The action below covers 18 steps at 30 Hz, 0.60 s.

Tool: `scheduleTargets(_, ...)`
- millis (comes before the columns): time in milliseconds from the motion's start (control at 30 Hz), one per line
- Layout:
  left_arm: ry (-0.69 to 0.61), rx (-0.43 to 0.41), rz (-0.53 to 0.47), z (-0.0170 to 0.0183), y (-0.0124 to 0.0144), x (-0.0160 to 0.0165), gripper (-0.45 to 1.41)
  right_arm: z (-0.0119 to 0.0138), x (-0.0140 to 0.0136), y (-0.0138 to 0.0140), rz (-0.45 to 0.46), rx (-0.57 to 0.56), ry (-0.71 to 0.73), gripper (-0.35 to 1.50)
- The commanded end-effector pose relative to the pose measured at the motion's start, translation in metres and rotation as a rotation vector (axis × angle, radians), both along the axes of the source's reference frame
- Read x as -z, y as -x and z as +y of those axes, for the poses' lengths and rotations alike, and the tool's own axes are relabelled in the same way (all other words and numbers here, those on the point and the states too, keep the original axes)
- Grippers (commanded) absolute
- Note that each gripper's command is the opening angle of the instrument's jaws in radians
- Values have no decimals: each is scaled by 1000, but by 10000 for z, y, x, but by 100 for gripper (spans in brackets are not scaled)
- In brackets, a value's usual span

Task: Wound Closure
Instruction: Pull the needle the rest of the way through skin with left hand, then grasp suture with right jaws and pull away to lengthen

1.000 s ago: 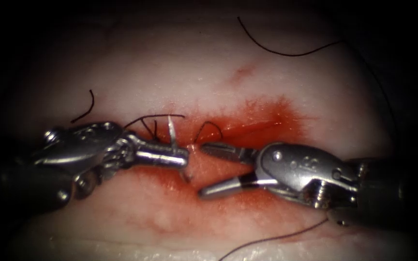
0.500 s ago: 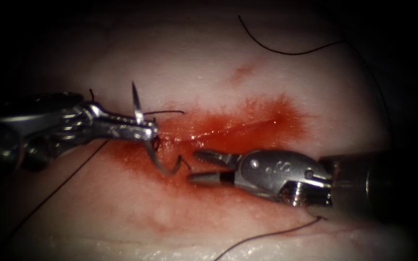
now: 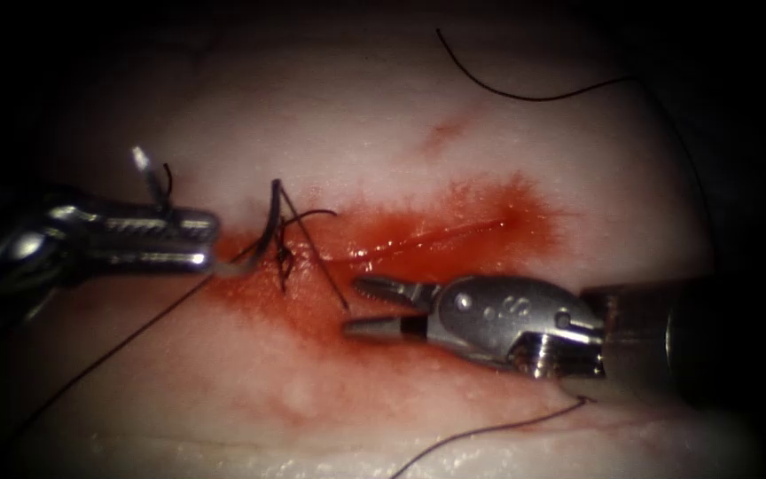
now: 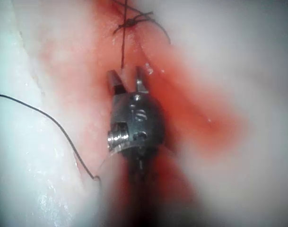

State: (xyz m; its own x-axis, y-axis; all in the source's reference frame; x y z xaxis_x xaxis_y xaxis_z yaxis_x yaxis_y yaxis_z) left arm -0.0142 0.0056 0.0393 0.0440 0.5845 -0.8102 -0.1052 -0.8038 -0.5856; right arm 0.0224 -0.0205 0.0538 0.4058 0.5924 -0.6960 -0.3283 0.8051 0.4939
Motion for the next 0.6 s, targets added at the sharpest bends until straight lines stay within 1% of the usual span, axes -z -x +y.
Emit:
scheduleTargets(33, 45, 3, 20, 0, 4, -1, -45, -3, -4, -7, 4, -1, 0, 47)
scheduleTargets(100, 139, 13, 70, -2, 0, 9, -45, -3, -3, -7, 10, -3, 6, 49)
scheduleTargets(167, 182, 16, 102, -4, -2, 19, -45, -1, 0, -7, 15, -8, 5, 52)
scheduleTargets(233, 229, 35, 124, -4, -6, 31, -45, 1, 3, -7, 24, -16, 4, 54)
scheduleTargets(267, 275, 64, 137, -3, -10, 46, -45, 2, 7, -8, 26, -19, 0, 54)
scheduleTargets(300, 275, 64, 137, -3, -10, 46, -45, 2, 7, -8, 26, -19, 0, 54)
scheduleTargets(400, 330, 110, 154, -4, -14, 68, -45, 3, 10, -8, 27, -20, -3, 54)
scheduleTargets(433, 338, 119, 159, -5, -14, 75, -45, 3, 10, -9, 27, -20, -4, 56)
scheduleTargets(467, 360, 127, 160, -8, -13, 85, -45, 3, 13, -9, 32, -24, -5, 62)
scheduleTargets(500, 360, 127, 160, -8, -13, 85, -45, 3, 13, -9, 32, -24, -5, 62)
scheduleTargets(533, 363, 128, 159, -15, -9, 94, -45, 4, 16, -10, 37, -28, -7, 67)
scheduleTargets(600, 366, 128, 160, -19, -8, 95, -45, 5, 18, -10, 39, -31, -9, 71)
